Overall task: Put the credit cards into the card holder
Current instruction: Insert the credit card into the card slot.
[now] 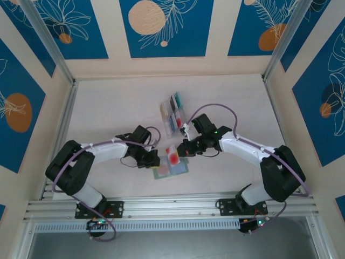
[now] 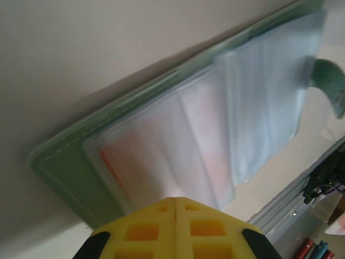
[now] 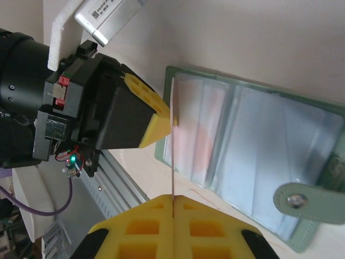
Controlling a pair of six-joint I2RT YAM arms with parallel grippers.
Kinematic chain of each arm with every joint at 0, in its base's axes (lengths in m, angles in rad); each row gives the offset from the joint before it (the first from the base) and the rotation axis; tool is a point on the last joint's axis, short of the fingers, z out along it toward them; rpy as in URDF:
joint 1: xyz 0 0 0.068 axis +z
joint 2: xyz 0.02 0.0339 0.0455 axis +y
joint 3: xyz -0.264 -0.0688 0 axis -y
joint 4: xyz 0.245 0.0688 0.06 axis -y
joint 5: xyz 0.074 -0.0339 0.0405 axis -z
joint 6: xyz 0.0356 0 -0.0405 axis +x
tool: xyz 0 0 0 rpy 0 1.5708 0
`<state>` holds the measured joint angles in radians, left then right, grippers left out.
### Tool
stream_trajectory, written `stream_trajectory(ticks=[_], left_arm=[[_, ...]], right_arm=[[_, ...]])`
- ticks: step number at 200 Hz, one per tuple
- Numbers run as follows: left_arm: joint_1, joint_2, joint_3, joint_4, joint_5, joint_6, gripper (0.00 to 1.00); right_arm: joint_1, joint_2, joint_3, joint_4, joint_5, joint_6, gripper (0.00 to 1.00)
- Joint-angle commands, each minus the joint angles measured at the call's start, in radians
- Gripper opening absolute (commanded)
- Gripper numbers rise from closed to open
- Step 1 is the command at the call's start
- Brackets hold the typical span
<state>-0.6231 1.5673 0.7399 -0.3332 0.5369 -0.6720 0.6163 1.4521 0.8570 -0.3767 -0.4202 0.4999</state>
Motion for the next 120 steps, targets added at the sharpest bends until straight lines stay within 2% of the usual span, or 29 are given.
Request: stream_trajectory(ticks=[1, 120], left_arm=[[-0.002, -0.021, -0.032, 0.006, -0.028, -0.008, 0.04], [0.000, 0.000, -0.094, 0.064, -0.019, -0.029, 0.03]], right_arm=[[0.011, 0.044, -0.022, 0.083, -0.051, 0.011, 0.00], [0.014, 0.183, -0.094, 0.234, -0.068, 0.022, 0.00]])
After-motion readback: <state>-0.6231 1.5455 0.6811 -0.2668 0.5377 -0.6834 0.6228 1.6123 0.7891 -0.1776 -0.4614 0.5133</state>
